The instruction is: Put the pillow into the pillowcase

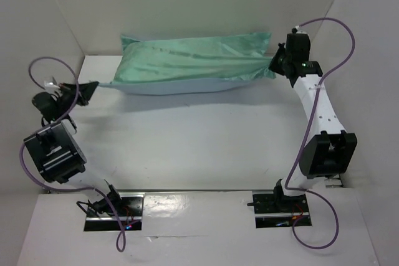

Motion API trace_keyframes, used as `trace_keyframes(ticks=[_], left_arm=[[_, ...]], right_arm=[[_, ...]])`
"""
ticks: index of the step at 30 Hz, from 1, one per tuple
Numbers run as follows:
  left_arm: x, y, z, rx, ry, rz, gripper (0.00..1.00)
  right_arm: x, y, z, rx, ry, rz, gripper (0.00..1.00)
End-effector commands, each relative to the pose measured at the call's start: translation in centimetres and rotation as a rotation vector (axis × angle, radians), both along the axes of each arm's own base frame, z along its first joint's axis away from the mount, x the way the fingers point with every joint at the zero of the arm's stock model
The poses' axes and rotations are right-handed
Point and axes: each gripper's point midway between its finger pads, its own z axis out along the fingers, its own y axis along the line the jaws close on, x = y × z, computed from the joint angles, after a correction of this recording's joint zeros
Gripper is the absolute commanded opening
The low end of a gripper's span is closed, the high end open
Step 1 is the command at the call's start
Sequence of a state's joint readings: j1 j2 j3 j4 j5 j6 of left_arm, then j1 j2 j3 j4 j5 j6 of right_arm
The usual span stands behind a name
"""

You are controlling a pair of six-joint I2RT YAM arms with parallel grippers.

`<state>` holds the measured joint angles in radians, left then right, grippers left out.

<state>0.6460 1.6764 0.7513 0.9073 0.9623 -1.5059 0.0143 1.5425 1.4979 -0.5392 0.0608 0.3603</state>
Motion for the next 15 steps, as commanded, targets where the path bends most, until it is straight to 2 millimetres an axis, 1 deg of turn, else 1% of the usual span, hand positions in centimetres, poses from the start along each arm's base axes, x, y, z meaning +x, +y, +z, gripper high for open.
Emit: trace_keyframes(ticks=[1,2,3,5,6,7,8,9,10,11,12,13,14,15], left_arm=[[-1.4,2.3,11.2,0.145,-0.225,0.037,0.00],[-2.2,3.1,14.3,0.169,-0.270,0.085,0.00],[-3.2,4.6,15.3,0.180,-0.277,0.134,0.00],[-4.2,5.7,16.7,0.189,-0.291,0.173,0.00],[-4.6,6.3,16.5,0.187,-0.279,0.178,0.00],[-4.9,5.9,16.5,0.190,-0.279,0.169,0.00],[-5.4,5.6,15.4,0.192,-0.263,0.160,0.00],[-5.6,5.3,14.3,0.174,-0.237,0.151,0.00],[-6.1,4.6,13.7,0.172,-0.224,0.140,0.00],[-6.7,3.7,11.0,0.151,-0.179,0.118,0.00],[-7.2,3.7,9.4,0.110,-0.123,0.130,0.02],[-7.7,3.5,8.3,0.099,-0.091,0.130,0.15],[-8.2,2.9,7.8,0.103,-0.071,0.129,0.50],[-8.4,3.4,7.0,0.150,-0.053,0.148,0.67]], right_arm=[[0.4,-3.4,8.4,-0.104,-0.155,-0.118,0.00],[0.1,-4.3,10.0,-0.111,-0.189,-0.146,0.00],[-0.8,-5.0,11.4,-0.116,-0.220,-0.172,0.00],[-1.7,-5.2,12.1,-0.120,-0.247,-0.184,0.00],[-2.7,-5.2,11.3,-0.121,-0.238,-0.184,0.00],[-2.9,-5.1,10.7,-0.105,-0.237,-0.192,0.00],[-3.5,-4.8,7.8,-0.084,-0.176,-0.188,0.00],[-4.2,-4.3,7.6,-0.060,-0.187,-0.173,0.00],[-4.8,-4.1,6.6,-0.033,-0.178,-0.188,0.00],[-5.5,-3.9,5.3,-0.020,-0.156,-0.183,0.00],[-7.3,-3.7,3.1,-0.017,-0.127,-0.175,0.00],[-8.2,-3.6,2.5,0.000,-0.129,-0.185,0.10],[-9.3,-3.7,1.8,-0.005,-0.125,-0.194,0.25],[-10.3,-4.0,1.5,-0.013,-0.130,-0.208,0.45]])
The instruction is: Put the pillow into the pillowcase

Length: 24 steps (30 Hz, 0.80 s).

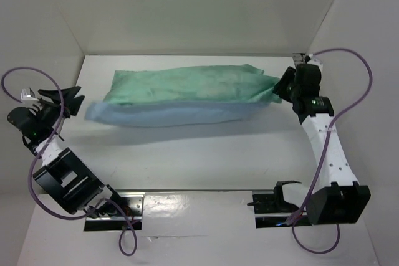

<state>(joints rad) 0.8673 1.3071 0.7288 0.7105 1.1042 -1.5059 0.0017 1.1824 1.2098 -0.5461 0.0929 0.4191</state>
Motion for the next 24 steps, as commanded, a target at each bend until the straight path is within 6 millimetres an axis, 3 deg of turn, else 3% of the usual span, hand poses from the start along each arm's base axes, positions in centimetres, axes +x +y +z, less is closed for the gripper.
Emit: trace_keyframes(ticks=[1,2,5,7,9,10,12,13,14,15,16,17,18,19,21,22,23,24], left_arm=[[-1.1,1.0,-3.0,-0.021,0.135,0.068,0.76],[-1.0,1.3,-1.6,0.048,0.117,0.076,0.81],[-1.0,1.4,0.6,0.070,0.127,0.084,0.87],[-0.7,1.7,3.9,0.174,0.093,0.114,0.92],[-0.2,0.6,6.8,0.286,0.083,0.115,0.96],[-0.2,0.9,7.7,0.330,0.078,0.134,0.96],[1.0,-1.2,8.6,0.401,0.081,0.091,0.98],[1.3,-1.1,8.3,0.445,0.129,0.109,0.98],[1.7,-2.7,8.0,0.462,0.142,0.075,0.97],[2.1,-3.1,7.3,0.465,0.164,0.061,0.95],[2.3,-3.7,5.9,0.460,0.188,0.042,0.94],[2.6,-5.1,4.7,0.464,0.207,0.002,0.93],[2.6,-5.8,3.7,0.465,0.229,-0.015,0.93],[2.8,-5.9,1.9,0.475,0.269,-0.013,0.92],[2.7,-7.4,-0.4,0.494,0.328,-0.047,0.92],[2.7,-7.4,-1.5,0.512,0.362,-0.037,0.92],[2.6,-7.0,-3.8,0.534,0.432,-0.001,0.92],[2.6,-7.5,-5.6,0.534,0.474,-0.017,0.92]], right_arm=[[-3.4,-3.8,1.1,-0.063,-0.095,-0.182,0.63],[-4.2,-4.3,1.7,-0.076,-0.110,-0.209,0.78],[-6.0,-6.0,6.3,-0.101,-0.213,-0.309,0.86],[-6.1,-6.3,10.2,-0.115,-0.282,-0.317,0.89],[-4.8,-5.2,12.3,-0.113,-0.273,-0.244,0.95],[-4.8,-5.3,12.3,-0.127,-0.270,-0.238,0.95],[-2.4,-2.0,12.7,-0.089,-0.231,-0.033,0.95],[-1.7,-0.6,12.4,-0.066,-0.214,0.044,0.95],[-0.7,2.1,11.3,0.000,-0.183,0.188,0.93],[-0.3,3.5,10.4,0.023,-0.157,0.245,0.92],[-0.2,6.2,9.6,0.037,-0.143,0.327,0.92],[0.2,7.8,7.6,0.045,-0.096,0.369,0.92],[0.3,8.7,6.6,0.020,-0.071,0.383,0.93],[0.0,11.0,5.6,0.010,-0.046,0.432,0.94],[0.5,12.4,2.6,-0.007,0.031,0.450,0.95],[0.6,12.9,1.2,-0.015,0.065,0.458,0.96],[0.4,13.7,-0.1,-0.023,0.098,0.474,0.96],[0.8,13.8,-3.1,-0.027,0.157,0.475,0.96]])
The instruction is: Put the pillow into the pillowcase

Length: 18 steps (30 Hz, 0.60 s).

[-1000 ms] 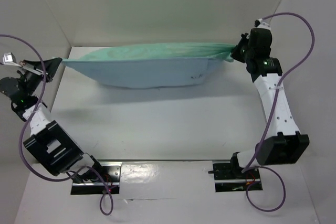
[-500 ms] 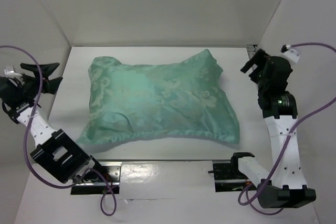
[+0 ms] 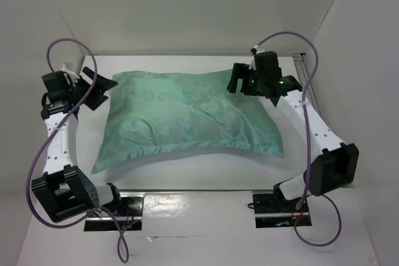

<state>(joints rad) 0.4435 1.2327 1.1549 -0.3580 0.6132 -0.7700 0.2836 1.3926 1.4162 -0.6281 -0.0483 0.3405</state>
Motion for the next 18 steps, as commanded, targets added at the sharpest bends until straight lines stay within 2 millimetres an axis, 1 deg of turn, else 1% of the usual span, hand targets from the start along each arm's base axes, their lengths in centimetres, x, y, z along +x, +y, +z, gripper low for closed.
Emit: trace_keyframes(ticks=[1,2,3,4,5,6,7,8,9,10,11,12,13,15,16,17,18], left_arm=[[-0.3,0.8,-5.8,0.119,0.141,0.077,0.92],[-0.4,0.6,-9.3,0.111,0.213,0.076,0.92],[-0.2,-0.4,-10.7,0.105,0.237,0.055,0.92],[0.2,-0.9,-11.7,0.105,0.244,0.036,0.92],[0.0,-2.0,-13.2,0.079,0.270,0.006,0.91],[0.2,-2.8,-14.0,0.062,0.286,-0.006,0.88],[0.5,-4.7,-14.8,0.052,0.295,-0.059,0.87],[0.8,-5.8,-15.0,0.054,0.276,-0.095,0.86],[1.8,-6.6,-14.4,0.058,0.249,-0.094,0.86],[2.2,-8.9,-14.1,0.075,0.229,-0.149,0.86],[2.8,-9.7,-14.4,0.082,0.233,-0.170,0.86],[4.2,-10.5,-12.8,0.082,0.197,-0.184,0.87],[4.3,-11.6,-12.7,0.082,0.213,-0.212,0.87],[5.4,-11.8,-11.6,0.099,0.200,-0.217,0.87],[6.1,-11.8,-9.8,0.102,0.173,-0.216,0.87],[6.3,-11.7,-9.0,0.114,0.161,-0.222,0.87],[6.4,-11.2,-7.5,0.116,0.138,-0.208,0.88]], right_arm=[[-0.6,0.7,-4.5,-0.037,0.092,0.028,0.96],[-0.6,1.1,-6.1,-0.030,0.119,0.025,0.96],[-0.4,0.7,-9.4,-0.044,0.176,0.001,0.96],[-0.5,0.2,-10.8,-0.061,0.210,-0.028,0.96],[-0.3,-0.1,-11.9,-0.065,0.232,-0.072,0.96],[-0.1,-1.3,-13.0,-0.088,0.252,-0.133,0.96],[-0.1,-3.0,-13.8,-0.150,0.270,-0.217,0.96],[-0.2,-3.6,-14.6,-0.167,0.283,-0.257,0.96],[-0.1,-5.0,-14.9,-0.162,0.293,-0.318,0.96],[0.1,-5.6,-14.9,-0.160,0.294,-0.334,0.96],[0.3,-6.0,-14.8,-0.155,0.287,-0.346,0.96],[0.6,-6.3,-14.5,-0.150,0.279,-0.356,0.96],[1.6,-6.8,-13.2,-0.146,0.245,-0.378,0.97],[2.3,-6.9,-11.5,-0.154,0.211,-0.373,0.99],[3.2,-6.7,-9.5,-0.138,0.174,-0.375,0.99],[3.6,-7.2,-8.3,-0.147,0.156,-0.382,0.99],[3.8,-7.2,-7.0,-0.148,0.141,-0.377,1.00]])
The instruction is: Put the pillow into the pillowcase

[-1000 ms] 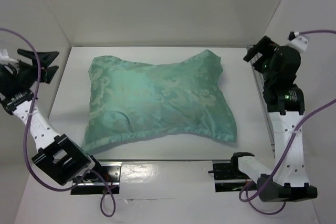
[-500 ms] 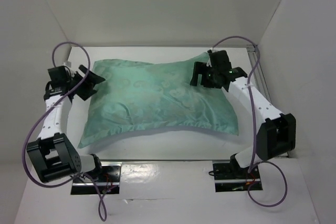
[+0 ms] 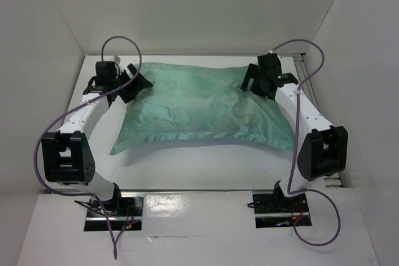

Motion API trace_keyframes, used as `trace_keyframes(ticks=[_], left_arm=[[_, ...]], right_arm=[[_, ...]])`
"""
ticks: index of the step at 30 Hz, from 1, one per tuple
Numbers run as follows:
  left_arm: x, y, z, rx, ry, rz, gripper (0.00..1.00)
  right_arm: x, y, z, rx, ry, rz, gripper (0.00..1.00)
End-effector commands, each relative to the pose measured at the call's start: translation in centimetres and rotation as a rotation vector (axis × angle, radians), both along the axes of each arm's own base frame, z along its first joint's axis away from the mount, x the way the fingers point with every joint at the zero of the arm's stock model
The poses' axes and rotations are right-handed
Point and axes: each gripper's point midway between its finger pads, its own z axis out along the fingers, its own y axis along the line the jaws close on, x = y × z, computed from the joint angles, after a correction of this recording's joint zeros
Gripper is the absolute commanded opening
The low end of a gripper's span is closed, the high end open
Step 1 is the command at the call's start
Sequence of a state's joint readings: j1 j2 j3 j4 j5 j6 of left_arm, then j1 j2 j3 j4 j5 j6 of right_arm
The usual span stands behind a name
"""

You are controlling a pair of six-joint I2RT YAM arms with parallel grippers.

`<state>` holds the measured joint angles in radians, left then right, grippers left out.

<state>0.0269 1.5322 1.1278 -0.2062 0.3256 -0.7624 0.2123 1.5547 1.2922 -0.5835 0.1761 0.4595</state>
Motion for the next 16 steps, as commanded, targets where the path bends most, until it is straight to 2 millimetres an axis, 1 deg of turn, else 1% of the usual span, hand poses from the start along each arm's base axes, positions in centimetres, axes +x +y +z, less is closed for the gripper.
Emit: trace_keyframes(ticks=[1,2,3,4,5,6,7,8,9,11,12,13,14,15,16], left_arm=[[1.1,-0.1,6.7,-0.003,-0.126,-0.027,0.90],[1.1,1.0,8.2,0.012,-0.152,-0.011,0.90],[0.6,1.4,9.0,0.022,-0.144,-0.008,0.91],[0.8,2.2,12.2,0.057,-0.208,-0.004,0.91],[0.4,3.0,13.8,0.082,-0.230,0.013,0.93],[0.2,3.3,14.8,0.106,-0.237,0.016,0.93],[-0.7,3.5,15.7,0.125,-0.229,0.021,0.94],[-1.0,3.7,17.7,0.146,-0.271,0.029,1.00],[-1.7,3.8,18.9,0.163,-0.299,0.032,1.00],[-2.5,3.8,20.2,0.166,-0.335,0.035,1.00],[-3.1,3.6,20.3,0.162,-0.340,0.027,1.00],[-3.8,3.3,21.6,0.160,-0.383,0.022,1.00],[-4.1,3.1,21.9,0.149,-0.398,0.018,1.00],[-4.3,3.1,22.3,0.150,-0.414,0.019,1.00],[-4.6,2.9,23.0,0.148,-0.439,0.012,1.00]], right_arm=[[1.7,-1.4,4.5,-0.059,-0.071,-0.061,1.00],[1.9,-1.6,7.1,-0.057,-0.108,-0.069,1.00],[1.9,-1.9,8.4,-0.071,-0.131,-0.075,1.00],[1.7,-1.7,9.6,-0.073,-0.152,-0.074,1.00],[1.0,-2.2,11.9,-0.074,-0.194,-0.088,1.00],[0.7,-2.8,12.9,-0.084,-0.217,-0.119,1.00],[0.3,-3.2,13.7,-0.089,-0.238,-0.133,1.00],[-0.3,-3.1,14.3,-0.094,-0.248,-0.134,1.00],[-1.3,-3.8,15.9,-0.103,-0.281,-0.157,1.00],[-2.3,-4.7,17.5,-0.116,-0.313,-0.185,1.00],[-3.3,-5.1,18.5,-0.118,-0.335,-0.198,1.00],[-3.7,-5.8,19.1,-0.133,-0.353,-0.224,1.00],[-4.3,-6.1,19.4,-0.151,-0.354,-0.224,1.00],[-4.6,-6.2,19.2,-0.159,-0.351,-0.218,1.00],[-5.3,-7.0,19.4,-0.182,-0.353,-0.245,1.00]])
